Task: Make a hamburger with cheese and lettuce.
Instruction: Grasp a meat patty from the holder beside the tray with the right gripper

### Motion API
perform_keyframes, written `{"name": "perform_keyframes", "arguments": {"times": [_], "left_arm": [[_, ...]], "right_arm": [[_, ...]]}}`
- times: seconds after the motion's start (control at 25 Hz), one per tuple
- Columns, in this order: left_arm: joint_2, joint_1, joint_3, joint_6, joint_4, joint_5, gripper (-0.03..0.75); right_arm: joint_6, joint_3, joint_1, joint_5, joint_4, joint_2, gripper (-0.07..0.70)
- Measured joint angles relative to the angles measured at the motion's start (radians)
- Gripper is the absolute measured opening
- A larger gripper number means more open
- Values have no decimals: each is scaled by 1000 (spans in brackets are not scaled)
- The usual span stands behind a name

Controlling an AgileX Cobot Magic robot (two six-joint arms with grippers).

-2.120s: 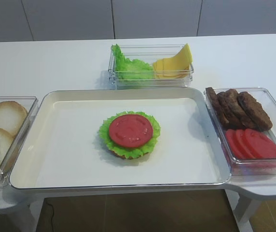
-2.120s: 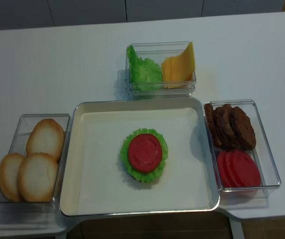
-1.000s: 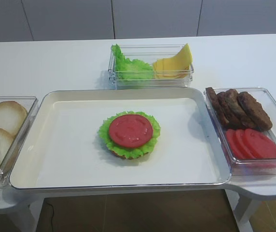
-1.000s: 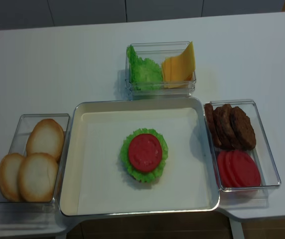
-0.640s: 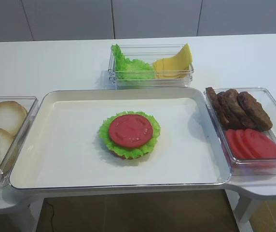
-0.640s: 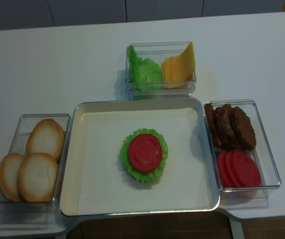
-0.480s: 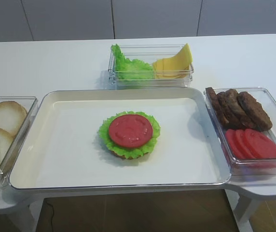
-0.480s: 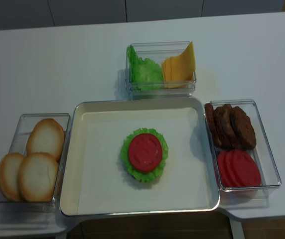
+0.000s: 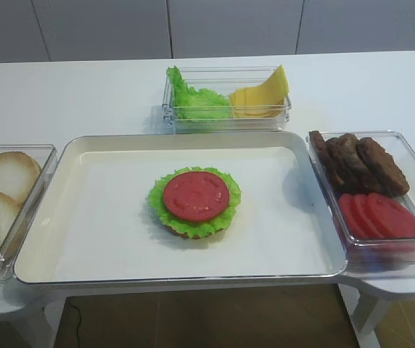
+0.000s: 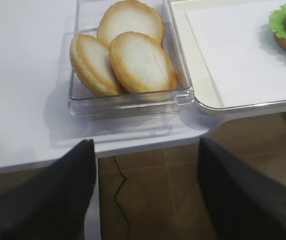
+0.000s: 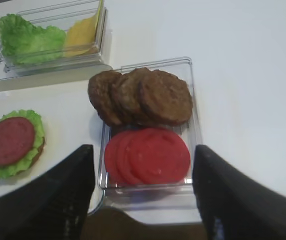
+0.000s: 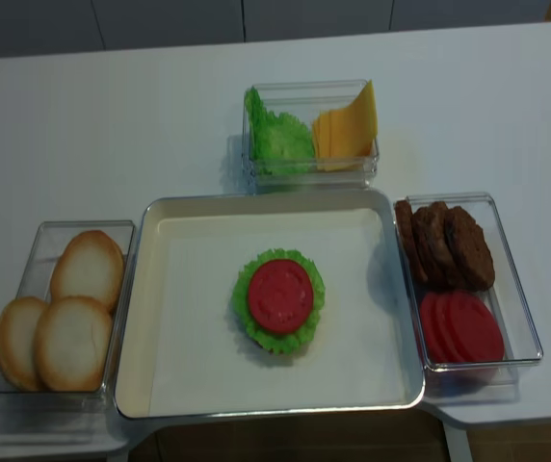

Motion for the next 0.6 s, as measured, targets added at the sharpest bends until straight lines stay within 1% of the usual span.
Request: {"name": "perform_keyframes", "arguments": {"times": [0.12, 0.24, 0.44, 0.52, 0.6], "left_arm": [[0, 0, 0, 0, 0, 0, 471], [0, 0, 0, 0, 0, 0, 471], [0, 0, 0, 0, 0, 0, 471], [0, 0, 0, 0, 0, 0, 471], [0, 0, 0, 0, 0, 0, 471]], "right_arm": [[-35, -80, 0, -34, 43, 162, 456], [-55, -163, 0, -38, 79, 302, 422], [-101, -314, 5, -35, 173, 486, 410], [-114, -371, 46, -35, 172, 553, 410], [-101, -430, 110, -35, 134, 613, 410]]}}
